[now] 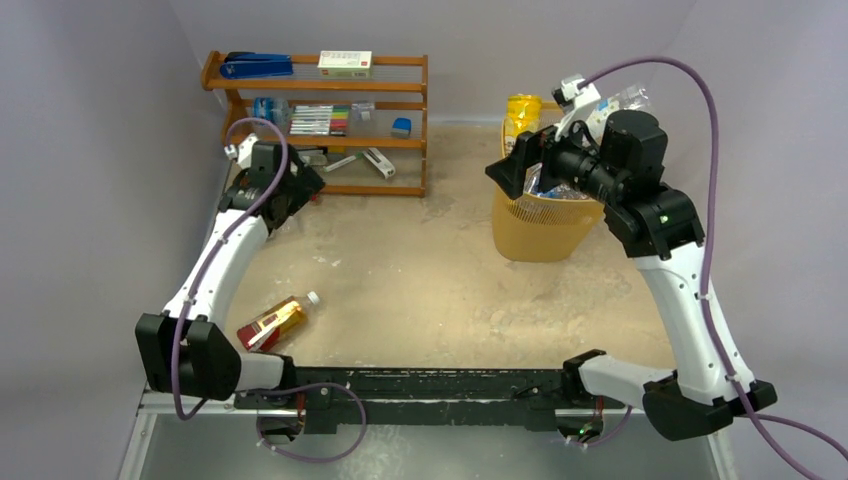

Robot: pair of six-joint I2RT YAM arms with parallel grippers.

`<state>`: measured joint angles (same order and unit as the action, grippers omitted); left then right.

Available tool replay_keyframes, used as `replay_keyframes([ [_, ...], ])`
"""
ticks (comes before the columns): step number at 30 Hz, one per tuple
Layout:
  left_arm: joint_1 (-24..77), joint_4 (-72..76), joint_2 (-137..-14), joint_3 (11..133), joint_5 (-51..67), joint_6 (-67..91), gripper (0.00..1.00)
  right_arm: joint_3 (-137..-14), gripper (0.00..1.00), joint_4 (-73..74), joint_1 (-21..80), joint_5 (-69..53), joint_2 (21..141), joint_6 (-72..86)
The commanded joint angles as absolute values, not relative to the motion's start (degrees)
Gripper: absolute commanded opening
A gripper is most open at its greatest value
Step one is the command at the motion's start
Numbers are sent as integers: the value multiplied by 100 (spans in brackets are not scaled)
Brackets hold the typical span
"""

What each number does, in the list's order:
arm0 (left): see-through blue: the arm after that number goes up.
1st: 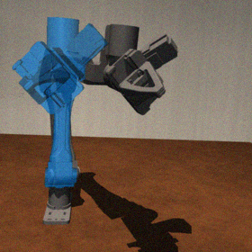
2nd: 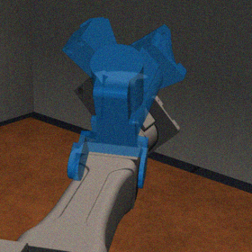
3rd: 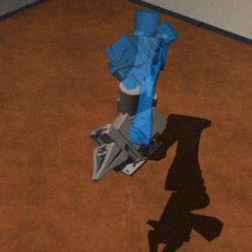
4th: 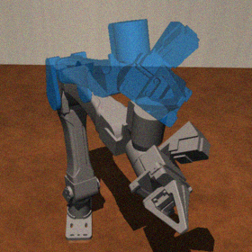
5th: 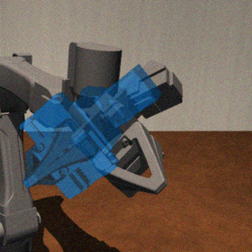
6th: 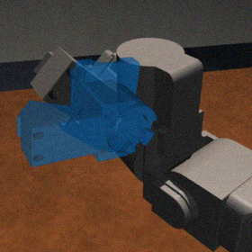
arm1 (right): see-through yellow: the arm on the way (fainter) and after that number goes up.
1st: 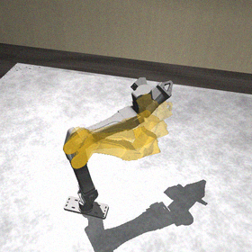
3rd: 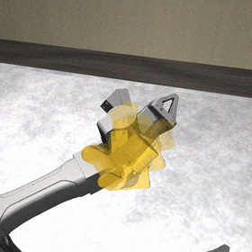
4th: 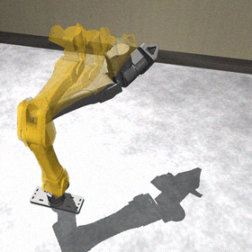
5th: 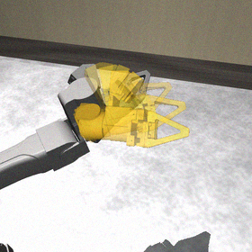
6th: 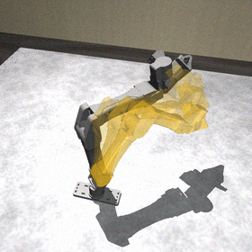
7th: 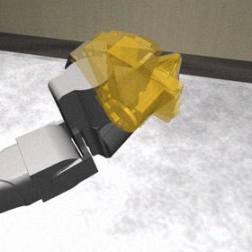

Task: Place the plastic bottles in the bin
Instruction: Pick up the plastic bottle at the center of the board.

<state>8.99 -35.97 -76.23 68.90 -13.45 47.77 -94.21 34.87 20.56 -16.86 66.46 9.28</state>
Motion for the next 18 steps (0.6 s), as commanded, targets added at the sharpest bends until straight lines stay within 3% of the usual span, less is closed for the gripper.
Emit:
replay_keyframes([
  [1,393,-3432,-7467,6662,-1797,5554,92,-9161,100,2995,2050,-2271,6508,1032],
  [18,-1575,-3490,-8621,6536,-1662,6605,93,-8392,100,2555,2056,-2828,6484,1258],
])
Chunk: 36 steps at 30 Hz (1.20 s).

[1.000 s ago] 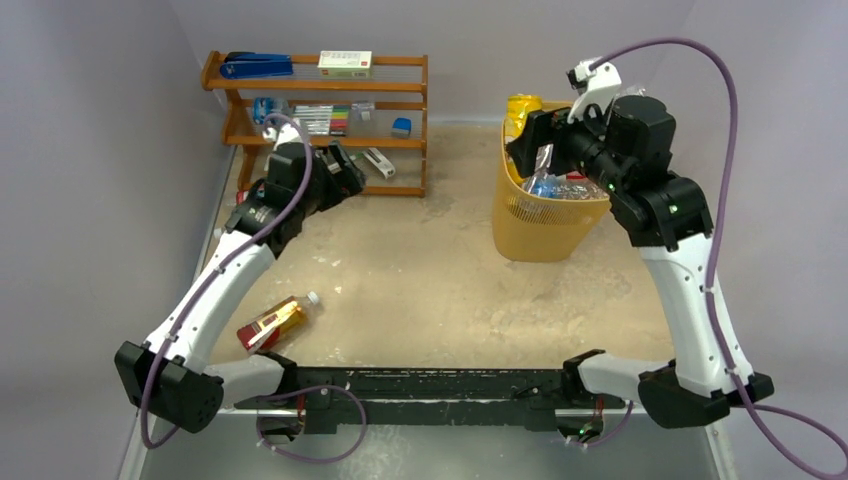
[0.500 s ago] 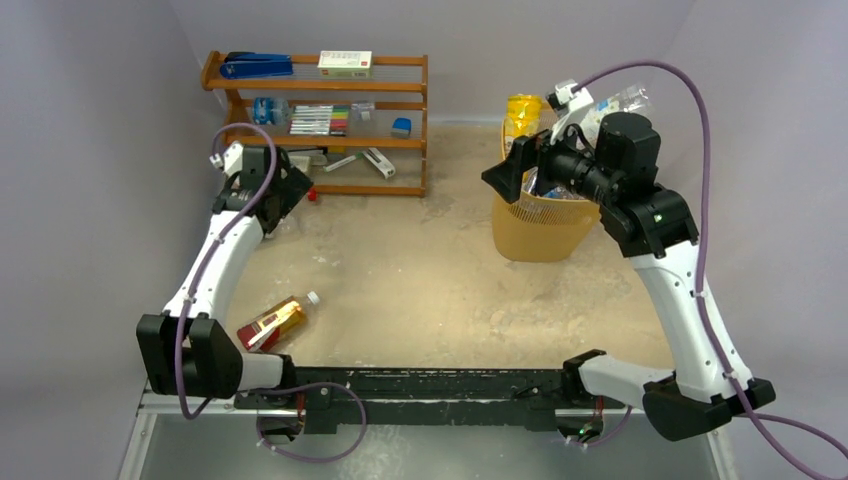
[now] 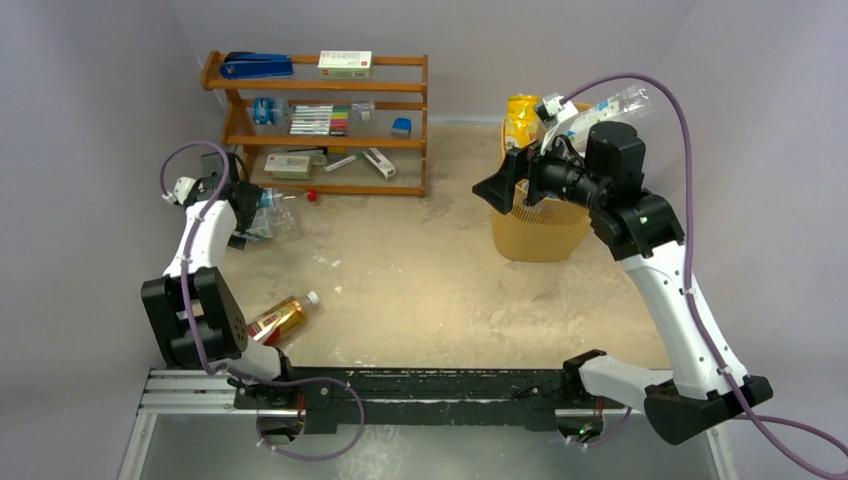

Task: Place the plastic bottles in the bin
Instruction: Pick up the plastic bottle at the center of the board.

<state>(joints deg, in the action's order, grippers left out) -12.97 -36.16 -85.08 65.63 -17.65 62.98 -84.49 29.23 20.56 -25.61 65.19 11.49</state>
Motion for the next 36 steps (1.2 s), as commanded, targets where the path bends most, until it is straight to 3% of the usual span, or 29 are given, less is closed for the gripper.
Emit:
replay_keyframes([
  [1,-1621,-3477,-8677,6512,-1655,6644,93,-8379,100,2534,2057,-2841,6506,1271],
  [19,-1813,-2800,-9792,6349,-1588,7049,89,-8109,100,2385,2126,-2917,6514,1483],
  [31,-1814,-2534,-9600,5994,-1547,6881,64,-7942,100,2278,2162,-2900,6421,1529],
  [36,-1813,-2519,-9074,5644,-1447,6687,61,-7870,100,2221,2168,-2910,6376,1531],
])
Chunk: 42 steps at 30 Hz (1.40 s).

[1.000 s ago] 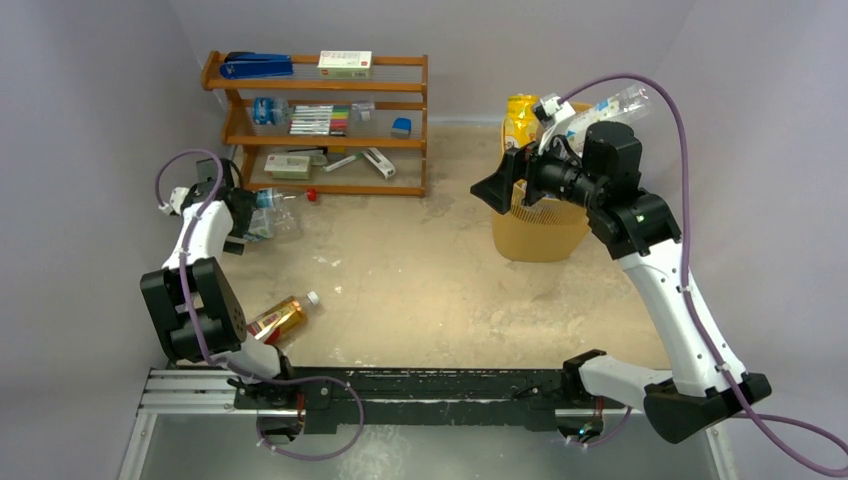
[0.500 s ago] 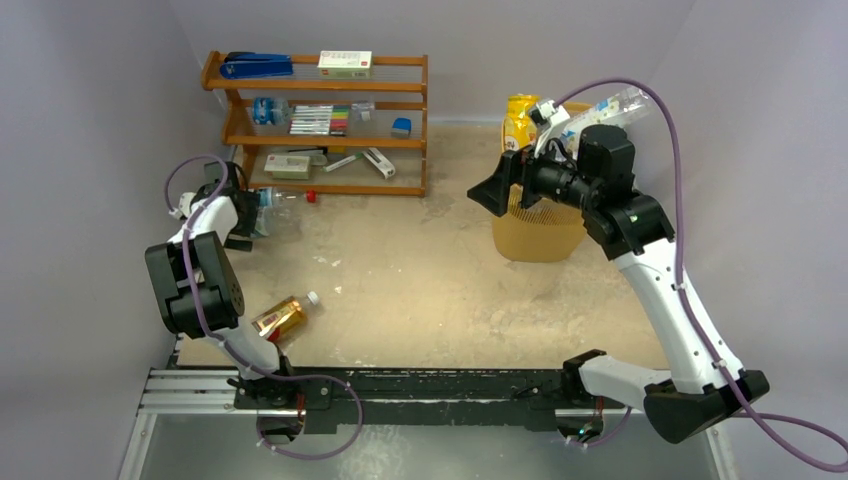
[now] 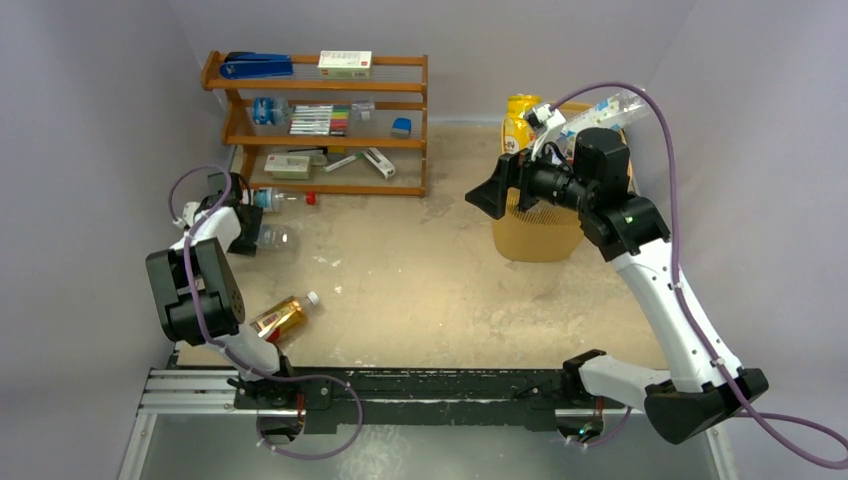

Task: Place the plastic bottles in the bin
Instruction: Pick up the plastic bottle at the center of the board.

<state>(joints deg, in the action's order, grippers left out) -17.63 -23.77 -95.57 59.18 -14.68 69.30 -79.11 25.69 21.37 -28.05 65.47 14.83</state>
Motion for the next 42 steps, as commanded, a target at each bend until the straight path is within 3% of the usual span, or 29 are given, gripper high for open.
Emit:
replay_keyframes([
  [1,-1806,-2526,-8935,5568,-1389,6648,60,-7852,100,2203,2171,-2917,6368,1537],
  [7,-1624,-2597,-8101,5292,-883,6235,57,-7724,100,2100,2175,-2985,6325,1590],
  [16,-427,-2967,-7235,5803,-526,5801,58,-7533,100,1880,2193,-3083,6268,1790],
  [32,2232,-2257,-7231,6973,573,5024,61,-7133,100,1284,2257,-3511,6249,2329],
  [42,4021,-1500,-7294,7281,480,3958,61,-7377,100,1523,2265,-2580,6260,2698],
])
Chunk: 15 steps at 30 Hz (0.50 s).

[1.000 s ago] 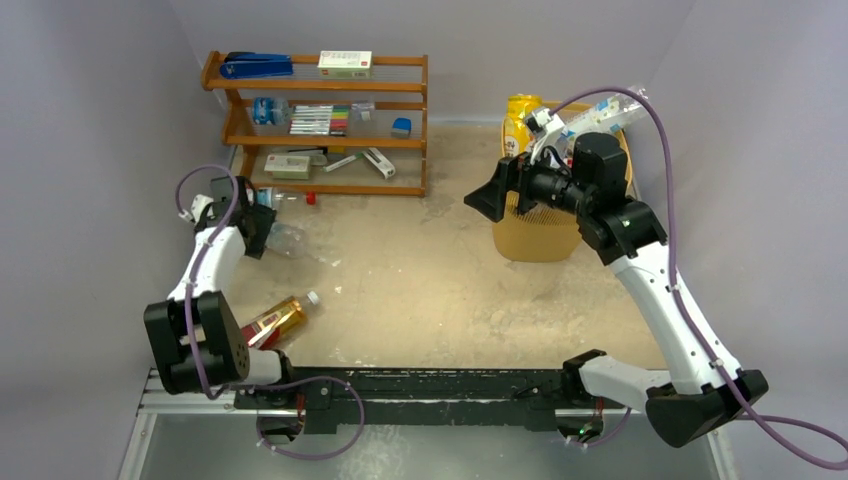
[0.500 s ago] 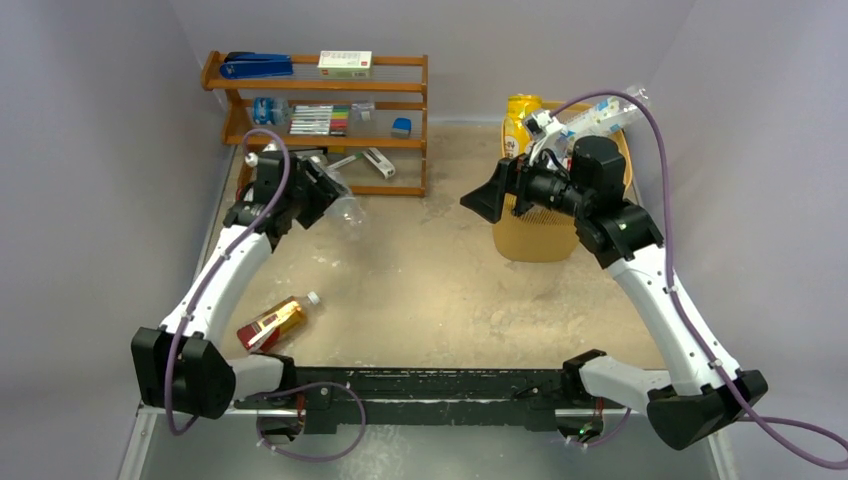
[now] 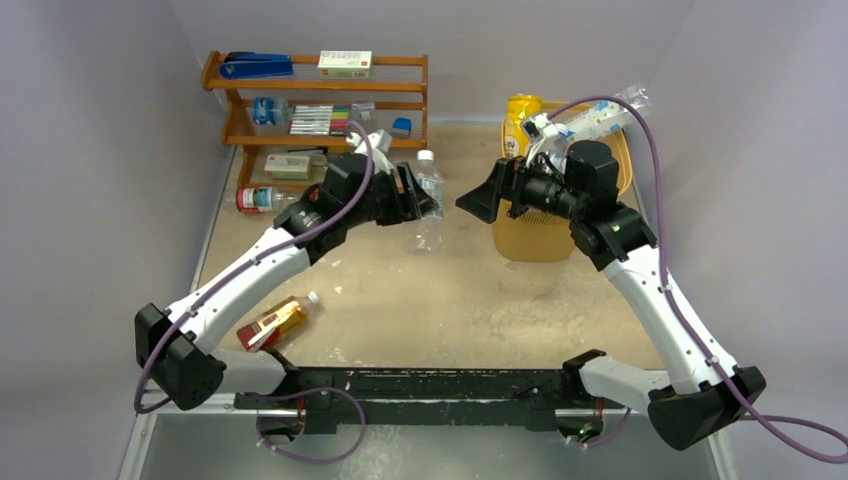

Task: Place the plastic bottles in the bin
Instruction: Pick up the plastic bottle at the center of the board.

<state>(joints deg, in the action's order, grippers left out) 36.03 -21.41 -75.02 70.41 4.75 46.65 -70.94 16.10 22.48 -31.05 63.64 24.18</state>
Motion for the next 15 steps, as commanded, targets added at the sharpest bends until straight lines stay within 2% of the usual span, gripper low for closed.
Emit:
replay_keyframes([
  [1,4139,-1441,-7226,7241,481,3857,61,-7396,100,1556,2267,-2533,6213,2848],
  [15,5412,-1508,-6957,7342,-311,2839,62,-7659,100,1351,2267,-2290,6434,3133],
])
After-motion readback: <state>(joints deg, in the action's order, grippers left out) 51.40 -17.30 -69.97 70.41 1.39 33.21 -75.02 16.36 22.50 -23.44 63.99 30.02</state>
